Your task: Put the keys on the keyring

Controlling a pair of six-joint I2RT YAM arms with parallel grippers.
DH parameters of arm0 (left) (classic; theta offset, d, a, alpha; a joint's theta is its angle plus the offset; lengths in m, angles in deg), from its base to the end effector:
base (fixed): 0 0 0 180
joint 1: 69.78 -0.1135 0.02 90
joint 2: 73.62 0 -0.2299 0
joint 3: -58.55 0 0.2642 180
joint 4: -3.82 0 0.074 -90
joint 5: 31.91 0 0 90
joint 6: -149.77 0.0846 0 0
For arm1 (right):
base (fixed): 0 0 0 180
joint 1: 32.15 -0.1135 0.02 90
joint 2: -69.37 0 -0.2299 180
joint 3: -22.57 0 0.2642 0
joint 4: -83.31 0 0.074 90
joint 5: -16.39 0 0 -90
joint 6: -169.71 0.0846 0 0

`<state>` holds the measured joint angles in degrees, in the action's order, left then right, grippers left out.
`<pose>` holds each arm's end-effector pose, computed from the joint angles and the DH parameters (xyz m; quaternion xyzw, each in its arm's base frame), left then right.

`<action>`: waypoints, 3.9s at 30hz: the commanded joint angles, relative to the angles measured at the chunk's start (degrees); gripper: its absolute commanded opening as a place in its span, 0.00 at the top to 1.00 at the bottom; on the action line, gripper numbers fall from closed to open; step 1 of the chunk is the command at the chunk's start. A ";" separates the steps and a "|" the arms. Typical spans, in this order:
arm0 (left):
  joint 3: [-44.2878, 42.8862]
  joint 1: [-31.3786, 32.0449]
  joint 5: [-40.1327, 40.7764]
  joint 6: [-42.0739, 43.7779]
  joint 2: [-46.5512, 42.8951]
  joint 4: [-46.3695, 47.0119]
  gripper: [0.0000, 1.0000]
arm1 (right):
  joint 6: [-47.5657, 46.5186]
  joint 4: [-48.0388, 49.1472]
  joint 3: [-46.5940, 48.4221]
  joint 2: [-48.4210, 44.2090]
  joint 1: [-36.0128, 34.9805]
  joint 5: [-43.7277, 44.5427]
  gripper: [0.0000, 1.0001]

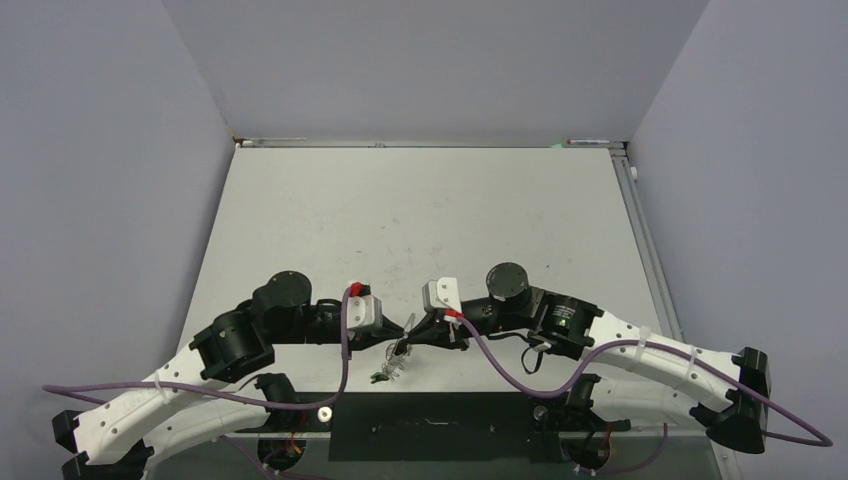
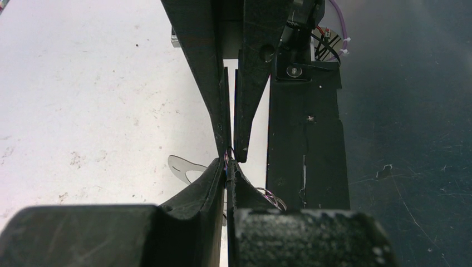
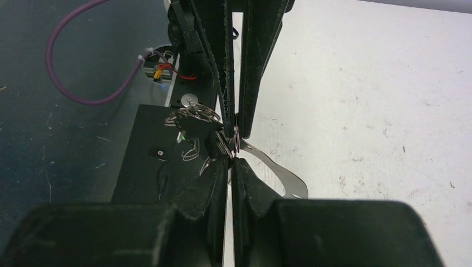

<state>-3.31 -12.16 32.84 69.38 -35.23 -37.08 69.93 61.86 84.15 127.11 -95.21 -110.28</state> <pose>0.0904 -0.2100 0.3164 0.5432 0.5834 -0.3959 0.4559 0.0891 0.2869 0.2827 -0.6043 0.5061 0.4783 0.3872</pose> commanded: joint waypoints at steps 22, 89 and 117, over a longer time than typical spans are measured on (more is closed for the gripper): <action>-0.38 -1.45 0.57 -0.64 -1.92 4.74 1.00 | 2.39 5.77 -3.59 -3.23 -0.04 1.42 0.95; 0.21 -2.75 0.73 -1.25 -2.72 5.71 1.00 | 5.96 17.01 -4.94 -0.32 -0.08 4.03 0.74; -1.73 -2.66 4.43 -0.20 -6.09 2.94 0.50 | -2.37 -5.13 9.09 3.51 -0.13 7.33 0.95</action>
<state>-2.08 -14.78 34.74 68.50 -39.47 -35.49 70.59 61.56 86.31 129.65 -95.24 -103.98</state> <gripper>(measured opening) 0.467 0.069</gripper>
